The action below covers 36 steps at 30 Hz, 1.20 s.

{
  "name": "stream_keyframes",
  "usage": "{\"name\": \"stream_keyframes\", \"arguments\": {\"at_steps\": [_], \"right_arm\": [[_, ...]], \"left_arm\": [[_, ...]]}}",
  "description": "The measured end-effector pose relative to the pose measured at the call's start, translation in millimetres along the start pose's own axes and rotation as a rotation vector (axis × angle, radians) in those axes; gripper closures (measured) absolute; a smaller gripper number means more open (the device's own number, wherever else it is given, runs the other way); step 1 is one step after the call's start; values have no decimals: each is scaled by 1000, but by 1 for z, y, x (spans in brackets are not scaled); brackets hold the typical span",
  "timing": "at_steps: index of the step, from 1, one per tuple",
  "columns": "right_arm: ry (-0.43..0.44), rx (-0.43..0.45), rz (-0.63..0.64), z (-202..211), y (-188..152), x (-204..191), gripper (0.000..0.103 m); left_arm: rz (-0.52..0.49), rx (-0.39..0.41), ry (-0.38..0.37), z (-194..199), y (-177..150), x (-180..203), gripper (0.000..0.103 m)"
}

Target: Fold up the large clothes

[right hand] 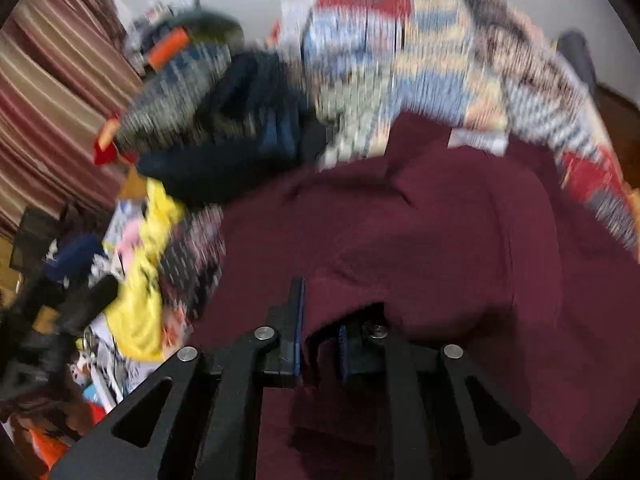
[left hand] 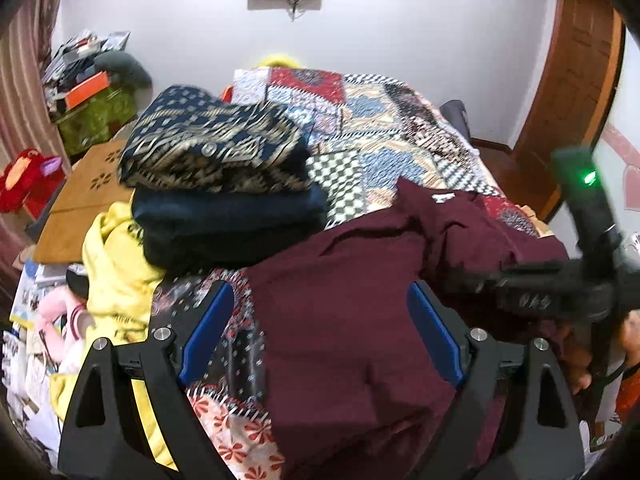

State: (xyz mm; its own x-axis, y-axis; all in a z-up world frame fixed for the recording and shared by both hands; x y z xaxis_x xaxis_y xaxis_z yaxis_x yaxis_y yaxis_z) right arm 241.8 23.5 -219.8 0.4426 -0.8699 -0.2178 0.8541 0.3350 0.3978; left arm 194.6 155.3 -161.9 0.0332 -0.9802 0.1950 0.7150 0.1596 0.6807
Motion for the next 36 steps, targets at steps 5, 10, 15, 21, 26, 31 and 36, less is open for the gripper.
{"name": "stream_keyframes", "arguments": {"at_steps": [5,10,15,21,26,31,36], "right_arm": [[54,-106,22,-8,-20,-7,48],[10,-14,111,34,-19,-1,45],[-41,145,79,82,-6,27,38],[-129,277,-15,129,8,89,34],[-262,314,-76,148,8,152,33],[-381,269,-123,149,-5,213,33],[-430,166,-157,121,-31,254,33]], "left_arm": [[4,-26,7,-4,-10,-2,15],[-31,-38,5,-10,-10,12,15],[-53,-60,-42,-23,-4,37,15],[-126,-112,-76,-50,7,75,15],[-177,-163,-85,-79,17,99,15],[-204,-244,-47,-122,19,108,15],[-230,-302,34,-155,10,103,15]]}}
Point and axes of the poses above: each gripper's, at about its wrist camera, not at the fingertips, and z roughly against the way its jaws point, x to its right, y to its top, the point moved 6 cm from there along -z, roughly the way its jaws point, and after that the axes turned 10 degrees about -y, right-handed, at the moved point
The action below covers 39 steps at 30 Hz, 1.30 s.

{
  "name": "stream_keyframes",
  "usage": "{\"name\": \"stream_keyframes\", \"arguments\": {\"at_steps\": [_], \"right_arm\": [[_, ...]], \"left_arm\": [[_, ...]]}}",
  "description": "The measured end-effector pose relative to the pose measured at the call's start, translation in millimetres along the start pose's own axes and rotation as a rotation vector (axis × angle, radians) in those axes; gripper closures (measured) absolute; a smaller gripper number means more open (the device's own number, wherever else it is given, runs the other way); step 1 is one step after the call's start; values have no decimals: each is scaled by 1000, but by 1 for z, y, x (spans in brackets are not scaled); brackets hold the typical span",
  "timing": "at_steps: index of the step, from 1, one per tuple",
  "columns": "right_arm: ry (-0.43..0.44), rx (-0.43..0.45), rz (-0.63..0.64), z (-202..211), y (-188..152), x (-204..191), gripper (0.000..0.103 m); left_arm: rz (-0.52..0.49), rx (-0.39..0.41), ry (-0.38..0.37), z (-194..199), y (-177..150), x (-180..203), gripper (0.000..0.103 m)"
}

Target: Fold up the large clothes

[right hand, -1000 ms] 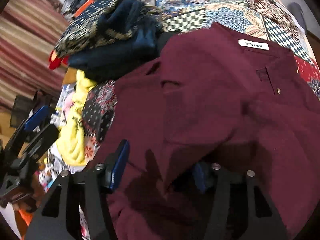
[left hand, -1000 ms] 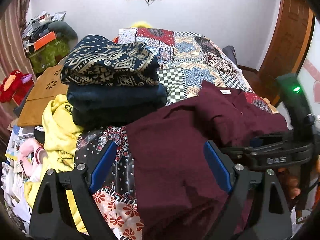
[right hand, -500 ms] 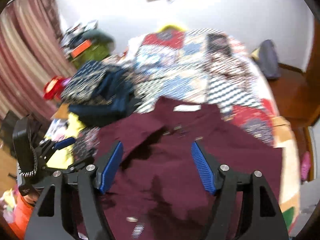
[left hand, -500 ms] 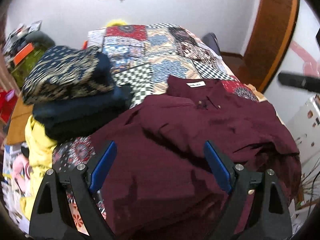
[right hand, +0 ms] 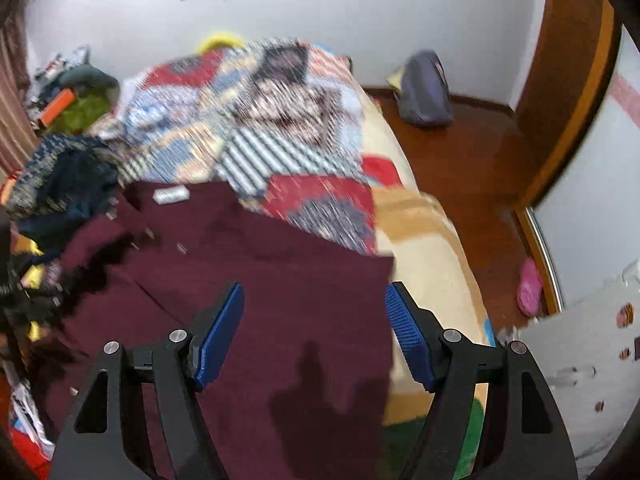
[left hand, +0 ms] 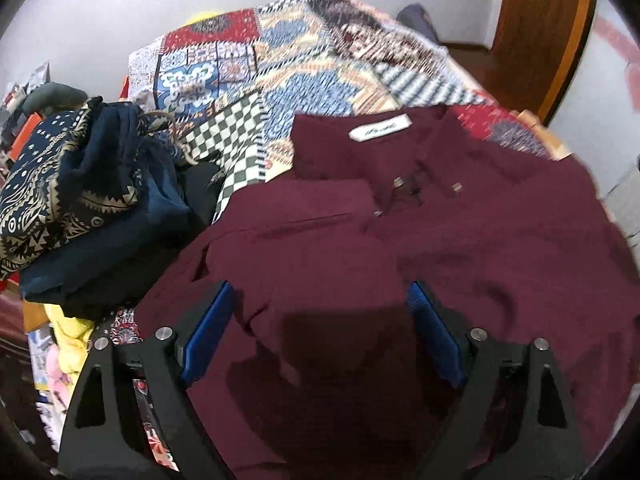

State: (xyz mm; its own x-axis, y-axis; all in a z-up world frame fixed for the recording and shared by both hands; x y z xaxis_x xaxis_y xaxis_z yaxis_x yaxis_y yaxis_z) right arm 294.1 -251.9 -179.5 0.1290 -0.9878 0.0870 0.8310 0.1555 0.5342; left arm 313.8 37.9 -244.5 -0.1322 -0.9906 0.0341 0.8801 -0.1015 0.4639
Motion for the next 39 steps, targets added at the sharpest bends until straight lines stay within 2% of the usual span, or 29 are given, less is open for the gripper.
{"name": "stream_keyframes", "arguments": {"at_steps": [4,8,11,14,15,16,17,19,20,25,26,27,28,31,35,39], "right_arm": [[13,-89,2,-29,-29,3,33],[42,-158,47,-51,-57,-16,33],[25,-162,96,-61,-72,-33,33],[-14,-119,118,-60,-76,-37,32],[-17,-112,111,-59,-76,-36,31],[-17,-109,104,-59,-78,-35,31],[-12,-106,93,-59,-80,-33,31],[-6,-100,75,-59,-82,-30,30],[-5,-98,65,-59,-83,-28,29],[-43,-96,55,-58,-82,-31,28],[-53,-98,54,-57,-82,-31,28],[-60,-101,54,-56,-81,-30,28],[-64,-102,55,-55,-82,-31,28],[-65,-102,56,-50,-81,-31,28],[-61,-87,63,-39,-75,-30,28],[-62,-45,58,-24,-66,-29,28]], "left_arm": [[27,-7,36,-5,-8,-18,15],[103,26,12,13,-22,-46,15],[156,32,-30,22,-37,-61,27],[224,22,-107,28,-61,-76,35],[248,16,-121,28,-71,-81,46],[280,-6,-144,26,-83,-87,50],[295,-13,-175,24,-89,-88,50],[368,-26,-312,17,-107,-94,50],[405,-24,-358,15,-113,-97,50],[537,54,-474,17,-116,-112,51],[552,63,-495,17,-115,-113,54],[564,71,-505,18,-113,-114,69],[567,70,-489,18,-112,-115,84],[539,83,-436,26,-107,-120,91],[438,177,-341,69,-93,-114,95],[403,255,-323,104,-88,-114,95]]}}
Point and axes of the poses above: each gripper's, at about its wrist camera, not at the fingertips, and z roughly against the way its jaws point, x to its right, y to its top, the point moved 6 cm from there along -z, roughly the way its jaws point, and after that the axes turned 10 degrees about -y, right-handed, at the moved point
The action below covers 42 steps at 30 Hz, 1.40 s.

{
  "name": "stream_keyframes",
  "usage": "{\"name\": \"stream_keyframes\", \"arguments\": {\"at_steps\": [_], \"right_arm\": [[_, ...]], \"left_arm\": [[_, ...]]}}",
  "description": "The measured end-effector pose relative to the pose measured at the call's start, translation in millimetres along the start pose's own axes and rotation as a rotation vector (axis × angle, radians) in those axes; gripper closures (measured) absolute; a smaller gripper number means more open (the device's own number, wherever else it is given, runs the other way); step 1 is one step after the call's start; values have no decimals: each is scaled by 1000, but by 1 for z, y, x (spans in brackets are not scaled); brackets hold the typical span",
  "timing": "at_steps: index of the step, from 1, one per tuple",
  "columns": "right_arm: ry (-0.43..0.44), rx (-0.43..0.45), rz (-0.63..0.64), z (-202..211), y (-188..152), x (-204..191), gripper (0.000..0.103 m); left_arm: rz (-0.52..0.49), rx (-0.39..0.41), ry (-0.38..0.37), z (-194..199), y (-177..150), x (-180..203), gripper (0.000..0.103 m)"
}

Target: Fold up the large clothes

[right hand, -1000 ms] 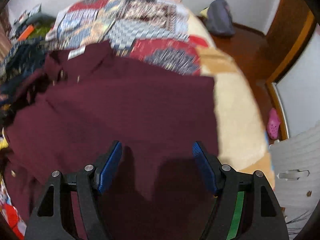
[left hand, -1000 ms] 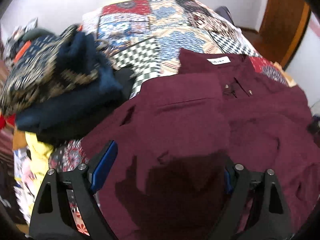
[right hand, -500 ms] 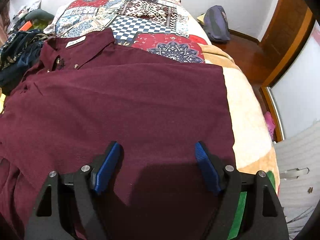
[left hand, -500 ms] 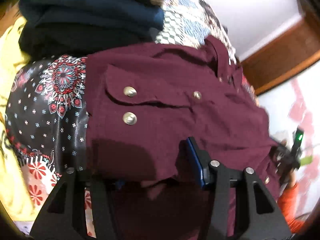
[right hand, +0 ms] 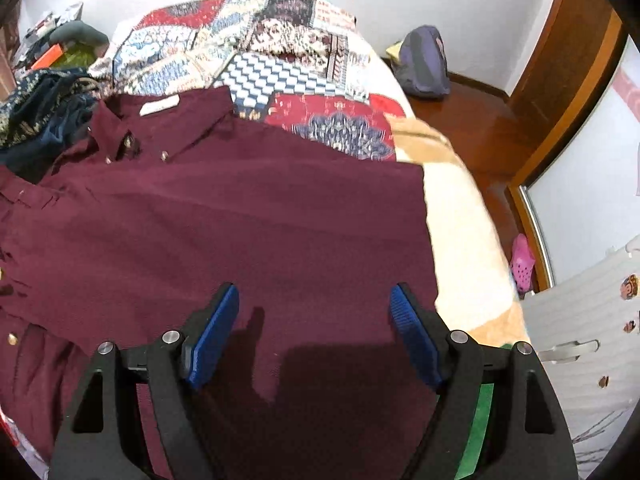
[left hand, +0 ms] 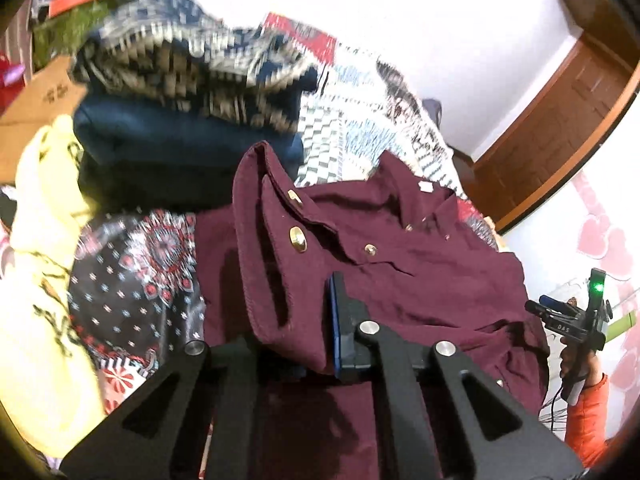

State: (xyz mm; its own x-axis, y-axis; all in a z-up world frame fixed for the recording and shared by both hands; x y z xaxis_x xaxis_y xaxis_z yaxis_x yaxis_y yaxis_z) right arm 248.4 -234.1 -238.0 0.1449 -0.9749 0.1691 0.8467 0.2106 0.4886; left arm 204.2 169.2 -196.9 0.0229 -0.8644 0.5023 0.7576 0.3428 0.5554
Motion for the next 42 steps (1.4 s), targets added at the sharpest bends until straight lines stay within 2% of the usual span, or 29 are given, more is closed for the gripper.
{"name": "stream_keyframes", "arguments": {"at_steps": [3,5,8,10,11,13,15,21,27,36,42], "right_arm": [[16,11,-10,3,0,-1,27],[26,-2,-8,-1,-4,-5,27],[36,-41,0,-13,-15,-12,27],[26,-44,9,-15,-21,-16,26],[18,-33,13,-15,-22,-17,26],[8,-23,21,-13,-22,-17,26],[14,-35,22,-12,-22,-16,26],[29,-17,5,-4,-9,-5,26],[57,13,-69,-7,14,12,26],[85,-14,-212,-42,40,48,26],[141,-101,-305,-86,45,66,26]], "left_arm": [[11,-9,22,2,-5,-9,95],[24,-50,57,-7,-18,-24,94],[39,-125,80,-31,-42,-40,87],[31,-185,117,-45,-57,-49,69],[18,-212,136,-50,-63,-52,64],[-8,-231,184,-53,-68,-57,46],[-11,-229,213,-48,-67,-60,37],[-62,-203,262,-19,-50,-63,35],[-21,-157,229,-14,-20,-72,34],[62,-159,149,-67,12,-96,34],[111,-176,108,-94,15,-119,34]]}}
Point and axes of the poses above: each gripper's, at about its wrist camera, not at the fingertips, and z roughly against the way its jaws point, x to its right, y to its top, the point moved 6 cm from there along -z, roughly the way its jaws point, and after that the axes turned 10 degrees about -y, right-handed, at the moved point
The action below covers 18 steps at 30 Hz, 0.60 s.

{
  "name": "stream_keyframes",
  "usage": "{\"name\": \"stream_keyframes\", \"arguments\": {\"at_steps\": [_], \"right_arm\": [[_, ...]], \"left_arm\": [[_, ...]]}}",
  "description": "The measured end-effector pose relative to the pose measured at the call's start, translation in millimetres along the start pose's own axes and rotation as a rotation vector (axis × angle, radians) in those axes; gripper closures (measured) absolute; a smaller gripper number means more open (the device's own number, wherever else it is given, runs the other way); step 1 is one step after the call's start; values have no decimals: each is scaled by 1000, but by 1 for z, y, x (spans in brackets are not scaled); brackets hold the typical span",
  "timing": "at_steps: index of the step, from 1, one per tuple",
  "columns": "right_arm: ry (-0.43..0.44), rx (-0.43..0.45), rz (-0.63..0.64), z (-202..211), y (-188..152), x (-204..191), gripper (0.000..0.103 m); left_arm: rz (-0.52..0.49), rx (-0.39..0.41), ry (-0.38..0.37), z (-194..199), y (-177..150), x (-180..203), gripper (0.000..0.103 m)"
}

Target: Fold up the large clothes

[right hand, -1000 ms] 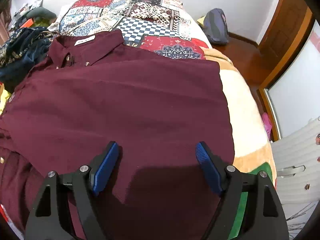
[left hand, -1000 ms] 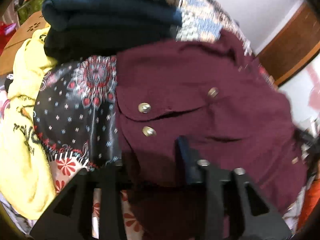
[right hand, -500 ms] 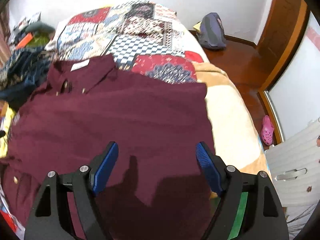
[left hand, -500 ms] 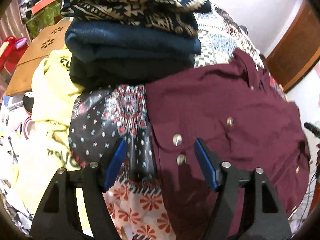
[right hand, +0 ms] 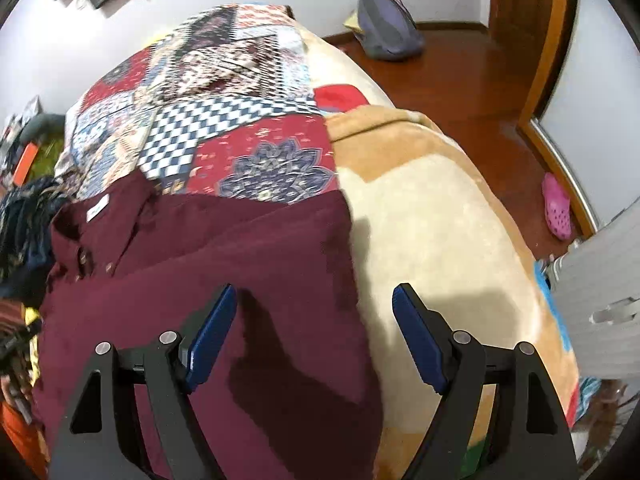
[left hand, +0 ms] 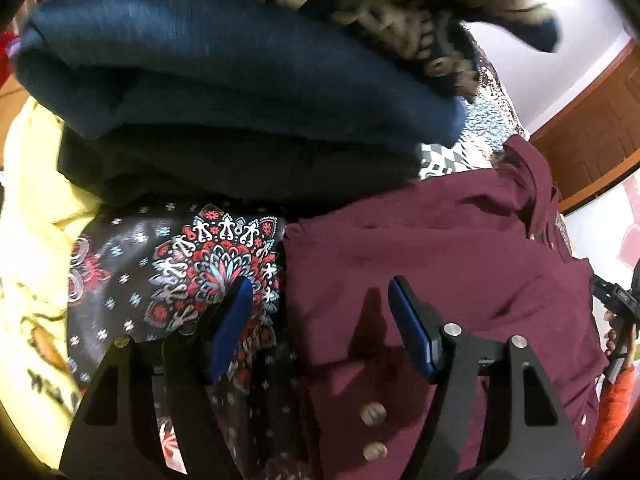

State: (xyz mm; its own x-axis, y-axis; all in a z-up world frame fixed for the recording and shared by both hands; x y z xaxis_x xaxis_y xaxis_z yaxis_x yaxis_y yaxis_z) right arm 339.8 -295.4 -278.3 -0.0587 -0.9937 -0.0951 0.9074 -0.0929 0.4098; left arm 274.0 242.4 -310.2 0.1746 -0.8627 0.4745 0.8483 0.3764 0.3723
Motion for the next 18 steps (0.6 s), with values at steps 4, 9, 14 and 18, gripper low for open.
{"name": "stream_keyframes", "arguments": {"at_steps": [4,9,14,18], "right_arm": [[37,-15,4,-16,10,-2,27],[75,-35,21,-29,16,-13,55],[14,28,54,-16,13,-11,85],[32,75,72,2,14,-9,93]], "left_arm": [[-18,-14,-20,-15,3,-2,34],[-39,-13,-34,-32,8,1,47],[-69,-9,27,-31,6,9,78],[-176,15,157,-10,5,30,92]]}}
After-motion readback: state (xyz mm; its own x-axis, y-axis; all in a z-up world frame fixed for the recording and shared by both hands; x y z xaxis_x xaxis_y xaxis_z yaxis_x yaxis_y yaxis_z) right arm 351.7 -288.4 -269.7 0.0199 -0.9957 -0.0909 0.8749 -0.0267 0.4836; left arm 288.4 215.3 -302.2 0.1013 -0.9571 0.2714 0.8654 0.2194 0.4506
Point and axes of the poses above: each gripper's, at about its wrist camera, not at the fingertips, and z roughly against the way its jaws point, x to its right, y to its top, the point moved 6 cm from there along -z, roughly the way its jaws point, and after that the axes turned 10 degrees about -y, right-handed, at the moved point
